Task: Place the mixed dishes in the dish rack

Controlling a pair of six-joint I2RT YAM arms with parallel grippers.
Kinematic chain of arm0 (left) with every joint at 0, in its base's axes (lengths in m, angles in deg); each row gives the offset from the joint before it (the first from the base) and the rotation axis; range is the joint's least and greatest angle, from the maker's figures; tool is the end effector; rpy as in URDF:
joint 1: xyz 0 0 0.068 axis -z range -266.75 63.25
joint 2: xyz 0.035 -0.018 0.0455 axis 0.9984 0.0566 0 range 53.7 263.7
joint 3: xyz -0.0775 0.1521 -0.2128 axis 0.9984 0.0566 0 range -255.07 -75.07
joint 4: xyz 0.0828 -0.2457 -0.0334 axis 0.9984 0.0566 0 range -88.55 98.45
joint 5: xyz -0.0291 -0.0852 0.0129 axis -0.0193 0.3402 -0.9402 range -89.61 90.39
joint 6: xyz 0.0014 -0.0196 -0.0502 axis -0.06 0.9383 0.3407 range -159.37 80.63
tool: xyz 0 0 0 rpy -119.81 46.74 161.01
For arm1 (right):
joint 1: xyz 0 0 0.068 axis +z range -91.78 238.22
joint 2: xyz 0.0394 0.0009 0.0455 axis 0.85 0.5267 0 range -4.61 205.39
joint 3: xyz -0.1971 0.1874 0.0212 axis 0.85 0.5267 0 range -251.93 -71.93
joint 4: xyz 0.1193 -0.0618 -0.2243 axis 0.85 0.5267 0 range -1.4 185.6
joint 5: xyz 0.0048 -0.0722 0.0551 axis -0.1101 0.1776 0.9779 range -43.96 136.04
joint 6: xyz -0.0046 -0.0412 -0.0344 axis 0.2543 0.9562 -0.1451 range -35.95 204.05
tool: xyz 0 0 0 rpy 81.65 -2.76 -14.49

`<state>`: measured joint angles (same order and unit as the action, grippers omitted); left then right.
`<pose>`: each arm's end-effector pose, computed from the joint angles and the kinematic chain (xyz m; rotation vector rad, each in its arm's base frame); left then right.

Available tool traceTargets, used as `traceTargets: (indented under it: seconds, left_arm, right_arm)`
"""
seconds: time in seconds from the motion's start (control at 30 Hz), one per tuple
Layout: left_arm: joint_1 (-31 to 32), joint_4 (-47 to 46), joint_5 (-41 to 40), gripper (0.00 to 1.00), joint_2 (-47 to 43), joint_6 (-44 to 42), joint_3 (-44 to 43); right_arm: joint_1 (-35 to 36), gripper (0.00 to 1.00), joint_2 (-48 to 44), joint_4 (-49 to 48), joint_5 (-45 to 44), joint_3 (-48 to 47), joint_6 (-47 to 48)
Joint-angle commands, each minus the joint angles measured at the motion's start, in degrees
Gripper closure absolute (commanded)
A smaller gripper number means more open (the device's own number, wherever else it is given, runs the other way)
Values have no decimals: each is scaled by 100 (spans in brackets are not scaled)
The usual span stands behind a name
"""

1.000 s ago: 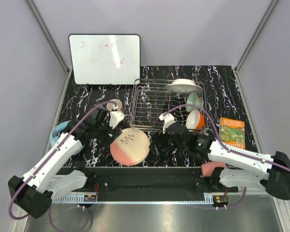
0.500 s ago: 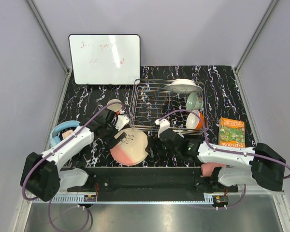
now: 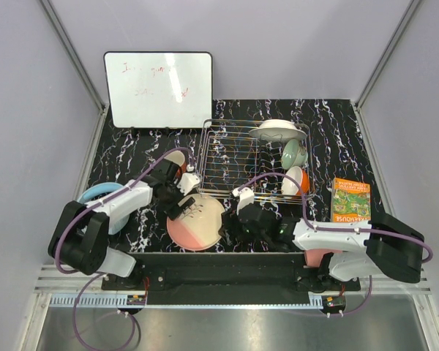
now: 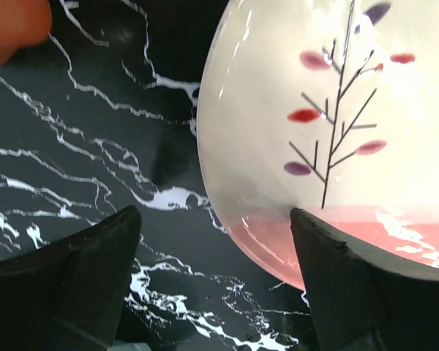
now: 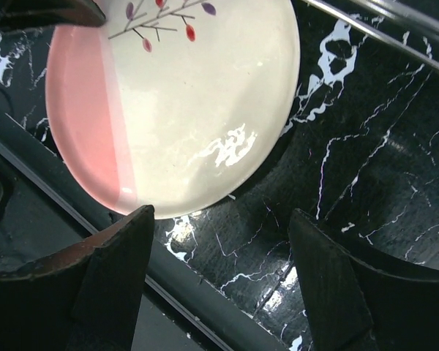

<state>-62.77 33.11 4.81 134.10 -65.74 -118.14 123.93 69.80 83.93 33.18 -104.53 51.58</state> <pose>0.2240 -0.1026 0.1707 1.1971 2.5001 -0.0963 0.1134 0.2322 0.1836 -0.5317 2.2289 0.6907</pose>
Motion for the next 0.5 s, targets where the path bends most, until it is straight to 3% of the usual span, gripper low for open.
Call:
traceTargets:
  seconds: [0.0,0.17,0.47]
  left_arm:
    - [-43,-292,427,16,308,-245,-228]
    - [-87,-239,638,28,529,-307,-290]
    - [-105,86,1016,38,828,-483,-439]
  right_arm:
    - [91,19,170,-473,-225,113,-190]
    - [100,20,363,-579,-217,122,-207]
    - [100,20,478,-685,-278,184,-190]
